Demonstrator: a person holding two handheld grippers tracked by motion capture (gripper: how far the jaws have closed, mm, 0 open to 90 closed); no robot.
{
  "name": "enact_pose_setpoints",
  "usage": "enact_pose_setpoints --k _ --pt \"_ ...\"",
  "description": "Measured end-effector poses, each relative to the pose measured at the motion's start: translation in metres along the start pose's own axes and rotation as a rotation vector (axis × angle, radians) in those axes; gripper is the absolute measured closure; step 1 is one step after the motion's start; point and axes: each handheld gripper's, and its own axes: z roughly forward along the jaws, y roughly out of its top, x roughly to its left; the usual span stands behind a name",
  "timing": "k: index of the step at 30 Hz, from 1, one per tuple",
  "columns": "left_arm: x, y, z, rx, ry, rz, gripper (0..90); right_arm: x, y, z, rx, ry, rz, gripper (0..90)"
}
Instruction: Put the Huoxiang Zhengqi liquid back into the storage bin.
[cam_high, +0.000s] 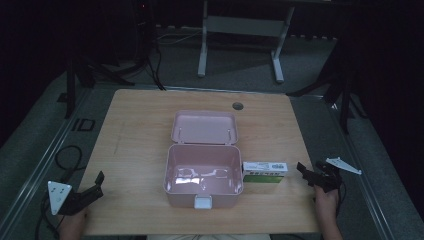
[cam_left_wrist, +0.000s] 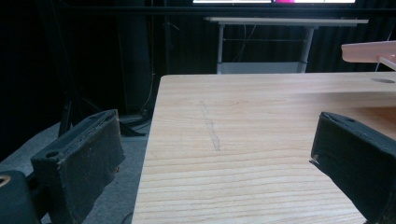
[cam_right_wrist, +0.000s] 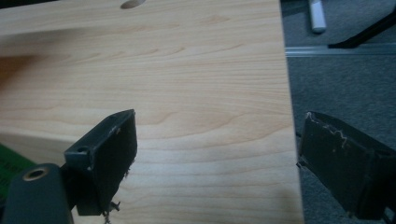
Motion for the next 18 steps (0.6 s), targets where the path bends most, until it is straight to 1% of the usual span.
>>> enact_pose_setpoints --k 2,3,6,8,12,13,14,15,17,18 --pt "0.0 0.0 0.0 0.0 -0.002 -0.001 2.4 0.0 0.0 0.001 0.007 0.003 -0.005 11.2" --pt "0.0 0.0 0.0 0.0 -0.003 -0.002 2.4 0.001 0.001 0.002 0.019 0.013 -0.01 11.2" --pt "0.001 0.0 0.0 0.0 -0.008 -0.006 2.4 0.001 0.001 0.003 0.02 0.026 -0.034 11.2" --pt "0.002 0.0 0.0 0.001 -0.01 -0.01 2.4 0.001 0.002 0.004 0.042 0.023 -0.05 11.1" --pt "0.002 0.0 0.0 0.004 -0.014 -0.005 2.4 0.001 0.004 0.007 0.078 0.063 -0.085 11.1" --pt "0.001 0.0 0.001 0.004 -0.015 -0.005 2.4 0.0 0.005 0.008 0.102 0.087 -0.098 11.1" --pt "0.001 0.0 0.001 0.005 -0.017 -0.005 2.4 0.0 0.005 0.009 0.112 0.096 -0.101 11.1" --pt "0.001 0.0 0.001 0.005 -0.019 -0.005 2.4 -0.001 0.006 0.01 0.124 0.122 -0.101 11.1" --pt "0.001 0.0 0.001 0.004 -0.018 -0.004 2.4 0.0 0.007 0.012 0.146 0.132 -0.133 11.2" --pt "0.001 0.0 0.001 0.005 -0.019 -0.003 2.4 0.0 0.008 0.013 0.166 0.152 -0.154 11.1"
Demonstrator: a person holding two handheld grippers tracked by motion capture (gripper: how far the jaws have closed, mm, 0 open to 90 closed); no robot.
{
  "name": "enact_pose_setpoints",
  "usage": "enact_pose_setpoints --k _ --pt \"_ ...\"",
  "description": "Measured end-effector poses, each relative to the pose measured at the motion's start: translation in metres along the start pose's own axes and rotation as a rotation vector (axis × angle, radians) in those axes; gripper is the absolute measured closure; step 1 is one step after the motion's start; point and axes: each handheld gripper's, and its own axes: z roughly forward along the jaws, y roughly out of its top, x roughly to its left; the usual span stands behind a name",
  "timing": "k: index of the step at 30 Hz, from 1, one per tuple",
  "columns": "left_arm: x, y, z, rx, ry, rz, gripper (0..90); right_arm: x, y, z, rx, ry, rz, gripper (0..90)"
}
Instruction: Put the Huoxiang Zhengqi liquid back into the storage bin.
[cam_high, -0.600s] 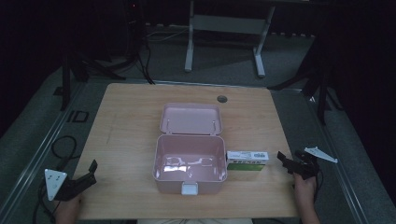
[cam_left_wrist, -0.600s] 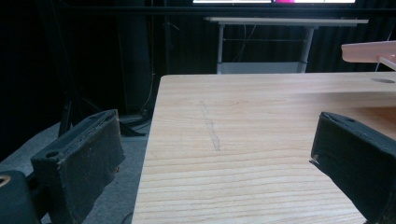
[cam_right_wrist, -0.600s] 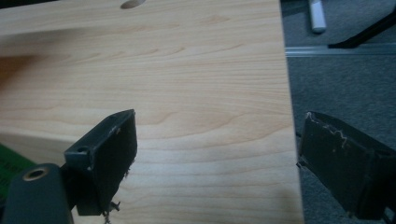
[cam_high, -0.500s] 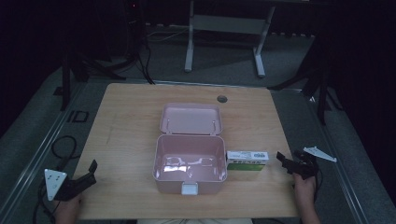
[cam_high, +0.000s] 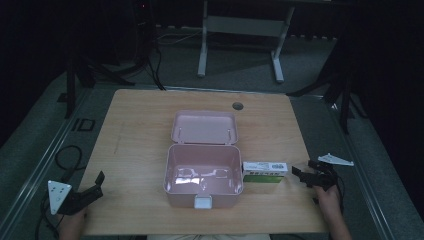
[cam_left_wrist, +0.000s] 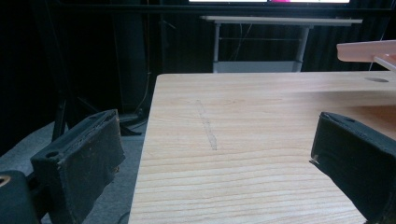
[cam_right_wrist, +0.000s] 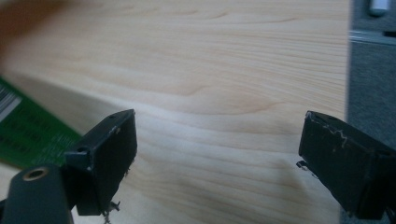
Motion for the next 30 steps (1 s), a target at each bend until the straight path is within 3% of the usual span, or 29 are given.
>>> enact_pose_setpoints --k 7,9,14,19,26,30 --pt "0.0 0.0 0.0 0.0 -0.006 -0.002 2.4 0.006 0.005 0.0 0.099 0.04 -0.138 11.1" --pt "0.0 0.0 0.0 -0.001 -0.007 -0.003 2.4 0.009 0.007 0.0 0.117 0.071 -0.179 11.2" --pt "0.0 0.0 0.0 0.0 -0.01 -0.005 2.4 0.014 0.01 -0.002 0.221 0.165 -0.248 11.2" --pt "0.0 0.0 0.0 0.001 -0.011 -0.007 2.4 0.018 0.011 -0.007 0.289 0.192 -0.319 13.2" --pt "0.0 0.0 0.001 0.003 -0.018 -0.004 2.4 0.028 0.016 -0.017 0.447 0.231 -0.434 12.9" --pt "0.0 0.0 0.0 0.005 -0.019 -0.003 2.4 0.035 0.021 -0.019 0.52 0.256 -0.463 13.1"
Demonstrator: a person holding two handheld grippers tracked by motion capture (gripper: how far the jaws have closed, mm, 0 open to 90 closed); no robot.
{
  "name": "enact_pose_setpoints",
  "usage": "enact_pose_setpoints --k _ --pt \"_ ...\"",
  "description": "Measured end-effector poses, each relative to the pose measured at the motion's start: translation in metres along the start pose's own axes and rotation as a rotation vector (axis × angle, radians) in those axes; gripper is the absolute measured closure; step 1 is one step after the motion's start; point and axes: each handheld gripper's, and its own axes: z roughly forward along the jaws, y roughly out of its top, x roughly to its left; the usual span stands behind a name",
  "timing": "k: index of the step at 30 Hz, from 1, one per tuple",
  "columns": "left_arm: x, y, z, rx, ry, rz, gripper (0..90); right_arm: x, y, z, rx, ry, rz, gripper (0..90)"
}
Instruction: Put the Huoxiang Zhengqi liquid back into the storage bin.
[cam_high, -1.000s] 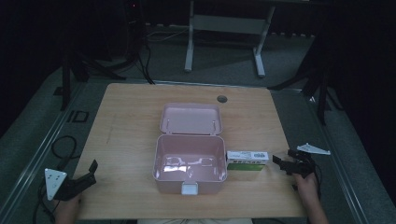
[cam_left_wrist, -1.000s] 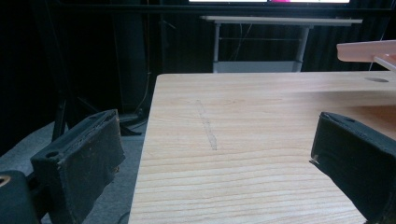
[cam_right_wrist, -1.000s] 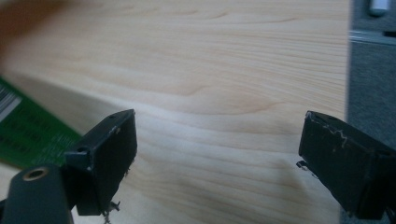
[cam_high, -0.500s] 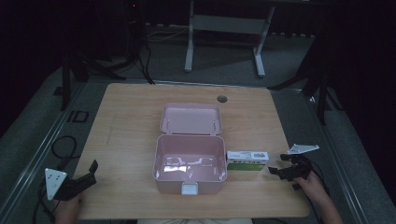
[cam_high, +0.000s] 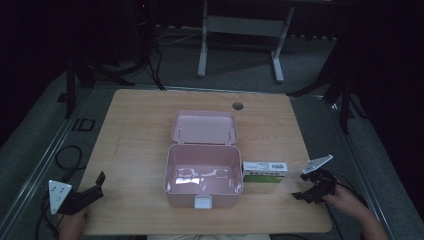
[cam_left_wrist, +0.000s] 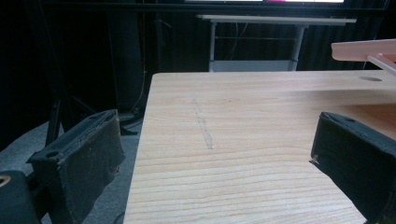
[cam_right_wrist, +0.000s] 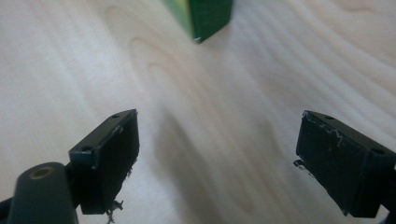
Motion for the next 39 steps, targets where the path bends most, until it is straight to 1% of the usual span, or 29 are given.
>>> enact_pose_setpoints --k 1,2,6,8,9,10,11,12,14,16,17,18,20,21,22,23,25,27,29,30,31,32,33,35,36,37,38,39 --pt "0.0 0.0 0.0 0.0 0.001 0.0 2.4 0.001 0.001 0.0 0.022 0.005 -0.005 13.0" --pt "0.0 0.0 0.0 0.0 0.0 0.0 2.4 0.003 0.003 0.0 0.061 0.012 -0.021 12.8" --pt "0.0 0.0 0.0 0.001 -0.002 0.0 2.4 0.012 0.009 0.002 0.162 0.03 -0.062 12.3" --pt "0.0 0.0 0.0 0.002 -0.004 0.0 2.4 0.017 0.012 0.002 0.198 0.024 -0.095 12.3" --pt "0.0 0.0 0.0 0.002 -0.004 0.0 2.4 0.021 0.014 0.003 0.227 0.026 -0.122 12.3" --pt "0.0 0.0 0.0 0.002 -0.004 0.0 2.4 0.024 0.015 0.003 0.25 0.019 -0.148 12.3" --pt "0.0 0.0 0.0 0.002 -0.004 0.0 2.4 0.026 0.017 0.004 0.263 0.022 -0.16 12.3" --pt "0.0 0.0 0.0 0.003 -0.006 0.0 2.4 0.027 0.019 0.004 0.288 0.032 -0.165 12.2" --pt "0.0 0.0 0.001 0.003 -0.007 -0.001 2.4 0.031 0.024 0.004 0.335 0.028 -0.183 11.6" --pt "0.0 0.0 0.001 0.003 -0.006 0.0 2.3 0.034 0.027 0.004 0.359 0.037 -0.193 11.7" --pt "0.0 0.0 0.001 0.003 -0.006 0.0 2.4 0.034 0.027 0.004 0.359 0.037 -0.193 11.7" --pt "0.0 0.0 0.001 0.002 -0.004 0.002 2.4 0.039 0.032 0.003 0.403 0.058 -0.225 11.6" --pt "0.0 0.0 0.0 0.002 -0.004 0.002 2.3 0.041 0.033 0.002 0.411 0.057 -0.234 11.7" --pt "0.0 0.0 0.0 0.003 -0.005 0.003 2.4 0.044 0.036 0.001 0.428 0.08 -0.234 11.7" --pt "0.0 0.0 0.001 0.004 -0.007 0.002 2.4 0.047 0.039 -0.001 0.435 0.088 -0.245 12.1" --pt "0.0 0.0 0.0 0.005 -0.008 0.002 2.3 0.049 0.04 -0.002 0.442 0.103 -0.245 12.0" --pt "0.0 0.0 0.001 0.007 -0.008 0.003 2.4 0.053 0.043 -0.003 0.45 0.105 -0.271 12.1" --pt "-0.001 0.0 0.001 0.013 -0.011 0.016 2.3 0.058 0.047 -0.003 0.471 0.112 -0.284 12.1" --pt "-0.002 0.0 0.001 0.013 -0.012 0.019 2.3 0.063 0.051 -0.003 0.472 0.113 -0.311 12.1" --pt "-0.002 0.0 0.001 0.013 -0.012 0.019 2.3 0.063 0.051 -0.003 0.472 0.113 -0.311 12.1" --pt "-0.001 0.0 0.001 0.014 -0.012 0.018 2.3 0.066 0.055 -0.003 0.477 0.13 -0.325 12.8" --pt "-0.001 0.0 0.001 0.014 -0.012 0.018 2.4 0.066 0.055 -0.003 0.477 0.13 -0.325 12.8" --pt "-0.001 0.0 0.001 0.014 -0.012 0.017 2.4 0.071 0.06 -0.004 0.48 0.132 -0.347 12.8" --pt "-0.001 0.0 0.001 0.014 -0.012 0.017 2.4 0.073 0.063 -0.004 0.477 0.136 -0.356 12.9" --pt "-0.001 0.0 0.001 0.015 -0.013 0.017 2.3 0.077 0.069 -0.006 0.47 0.14 -0.378 13.2" --pt "-0.001 0.0 0.001 0.015 -0.014 0.017 2.3 0.08 0.072 -0.008 0.465 0.145 -0.388 13.1" --pt "-0.001 0.0 0.001 0.015 -0.014 0.017 2.3 0.08 0.072 -0.008 0.465 0.145 -0.388 13.1" --pt "-0.001 0.0 0.001 0.014 -0.015 0.015 2.3 0.085 0.078 -0.011 0.452 0.155 -0.403 13.2"
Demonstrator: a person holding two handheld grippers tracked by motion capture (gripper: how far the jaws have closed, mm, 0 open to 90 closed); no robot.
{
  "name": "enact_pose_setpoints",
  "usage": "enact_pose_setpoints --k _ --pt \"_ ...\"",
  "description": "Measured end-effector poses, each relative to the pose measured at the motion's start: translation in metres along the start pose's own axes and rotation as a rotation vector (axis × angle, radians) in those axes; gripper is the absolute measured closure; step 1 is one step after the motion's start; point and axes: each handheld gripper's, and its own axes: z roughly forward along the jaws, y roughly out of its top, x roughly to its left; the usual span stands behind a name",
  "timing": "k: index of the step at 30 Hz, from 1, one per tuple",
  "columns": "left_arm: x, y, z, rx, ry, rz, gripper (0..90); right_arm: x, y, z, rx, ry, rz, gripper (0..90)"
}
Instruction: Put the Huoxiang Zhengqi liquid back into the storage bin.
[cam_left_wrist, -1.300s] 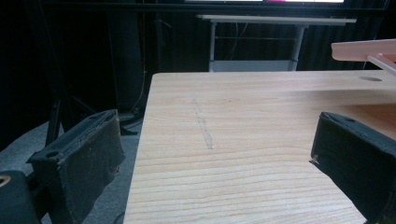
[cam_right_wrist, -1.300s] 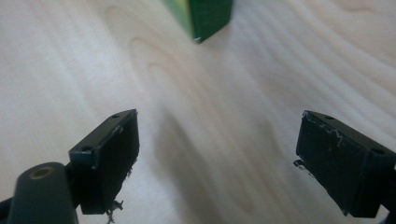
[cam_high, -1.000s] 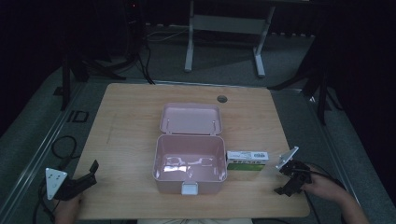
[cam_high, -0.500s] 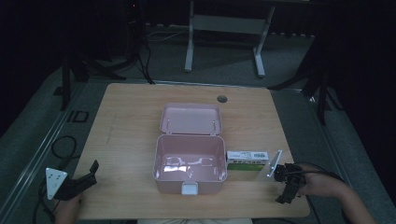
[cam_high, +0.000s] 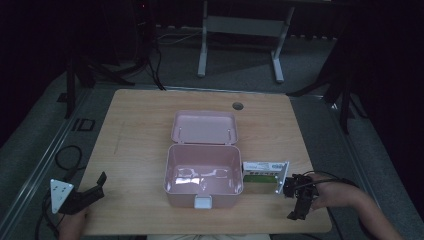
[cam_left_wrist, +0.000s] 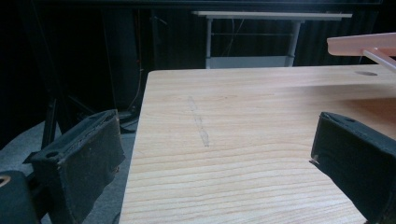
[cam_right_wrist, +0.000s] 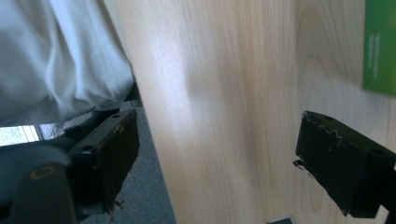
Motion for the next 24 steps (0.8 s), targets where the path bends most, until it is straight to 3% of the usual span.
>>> enact_pose_setpoints --k 13,24 --pt "0.0 0.0 0.0 0.001 -0.005 -0.001 2.3 -0.001 0.031 -0.042 0.009 -0.042 -0.103 15.2" --pt "0.0 0.0 0.0 0.002 -0.01 -0.003 2.3 -0.018 0.04 -0.068 -0.018 -0.079 -0.108 20.3"
